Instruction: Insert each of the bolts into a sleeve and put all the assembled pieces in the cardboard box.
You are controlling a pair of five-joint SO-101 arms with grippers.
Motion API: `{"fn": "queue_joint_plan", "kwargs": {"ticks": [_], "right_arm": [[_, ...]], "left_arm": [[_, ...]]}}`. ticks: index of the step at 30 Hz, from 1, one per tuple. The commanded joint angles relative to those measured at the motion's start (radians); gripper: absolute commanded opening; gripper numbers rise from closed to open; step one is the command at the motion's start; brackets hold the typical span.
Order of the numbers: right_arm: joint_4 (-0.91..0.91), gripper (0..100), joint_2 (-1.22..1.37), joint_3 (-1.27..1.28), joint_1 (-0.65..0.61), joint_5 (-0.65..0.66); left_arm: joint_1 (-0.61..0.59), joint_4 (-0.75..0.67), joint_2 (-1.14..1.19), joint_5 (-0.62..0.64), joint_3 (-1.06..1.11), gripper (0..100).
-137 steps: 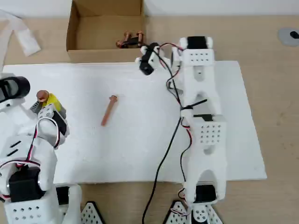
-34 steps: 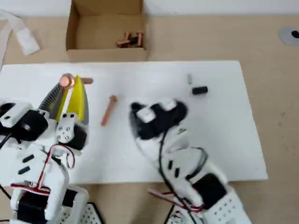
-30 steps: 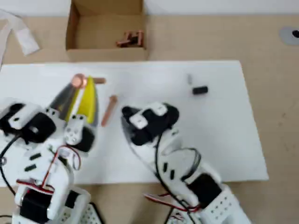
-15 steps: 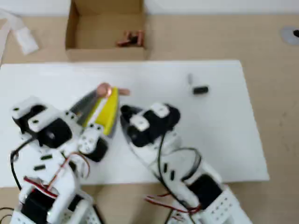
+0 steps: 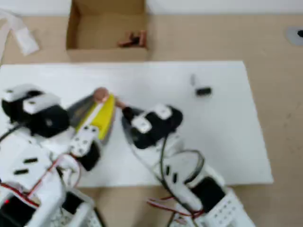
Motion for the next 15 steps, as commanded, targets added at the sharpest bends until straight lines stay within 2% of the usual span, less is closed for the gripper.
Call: {"fn": "queue_joint_plan", "kwargs": {"ticks": [1, 8, 15], "right_arm": [[-0.021, 1.0, -0.019, -0.004, -0.013, -0.009], [-0.021, 1.0, -0.021, -0.002, -0.013, -0.009], [-0.026, 1.0, -0.022, 0.018, -0.013, -0.009]], "left_arm": [[0.012, 0.044, 0.068, -0.003, -0.150, 1], [0.014, 0.167, 0.136, -0.002, -0.236, 1], [0.026, 0.180, 0.142, 0.037, -0.238, 1]]}}
